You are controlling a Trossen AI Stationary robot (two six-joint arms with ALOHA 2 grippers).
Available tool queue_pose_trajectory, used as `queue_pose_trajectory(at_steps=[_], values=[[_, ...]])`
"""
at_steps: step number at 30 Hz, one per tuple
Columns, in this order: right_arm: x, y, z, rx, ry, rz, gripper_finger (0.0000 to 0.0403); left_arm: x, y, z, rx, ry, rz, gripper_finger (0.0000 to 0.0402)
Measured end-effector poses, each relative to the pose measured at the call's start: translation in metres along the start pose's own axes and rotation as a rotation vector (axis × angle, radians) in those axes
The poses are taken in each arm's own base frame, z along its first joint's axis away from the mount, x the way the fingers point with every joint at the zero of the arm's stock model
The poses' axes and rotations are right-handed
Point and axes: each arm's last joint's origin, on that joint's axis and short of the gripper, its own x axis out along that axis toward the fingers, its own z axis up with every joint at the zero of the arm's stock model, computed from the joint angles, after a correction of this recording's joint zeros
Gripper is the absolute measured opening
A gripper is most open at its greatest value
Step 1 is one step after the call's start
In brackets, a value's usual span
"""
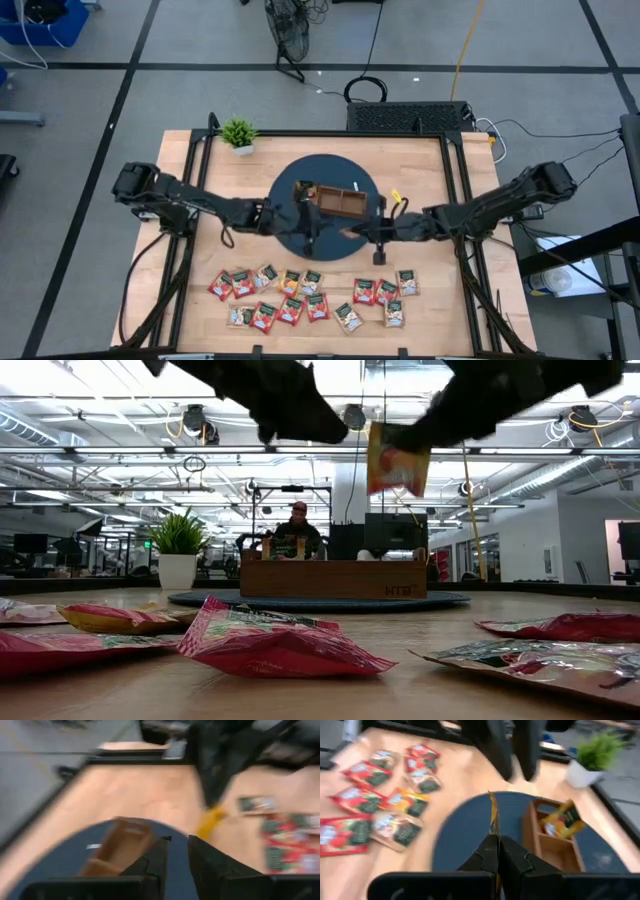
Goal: Pick & Place Tea
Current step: Put the yellow tea bag into the left section of the wooden organizer
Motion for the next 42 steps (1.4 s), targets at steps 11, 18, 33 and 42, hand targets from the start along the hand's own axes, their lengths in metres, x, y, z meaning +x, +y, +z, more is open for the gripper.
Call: queue_pose_trajectory(at_steps=[11, 18, 33, 42], values=[[-0.006, 0.006, -0.016, 0.021, -0.150, -0.012, 0.0000, 0.017, -0.002, 0.003, -0.015, -0.127, -0.132, 0.0204], [-0.007, 0.007, -0.015, 0.027, -0.163, -0.006, 0.0000, 0.039, -0.005, -0.011, -0.021, -0.158, -0.159, 0.0214], [-0.007, 0.008, -0.014, 0.036, -0.178, 0.045, 0.0000, 0.042, 0.008, -0.007, -0.060, -0.192, -0.185, 0.0182], [-0.006, 0.008, -0.014, 0.040, -0.174, 0.035, 0.0000, 0.045, 0.018, -0.008, 0.013, -0.178, -0.252, 0.0011]])
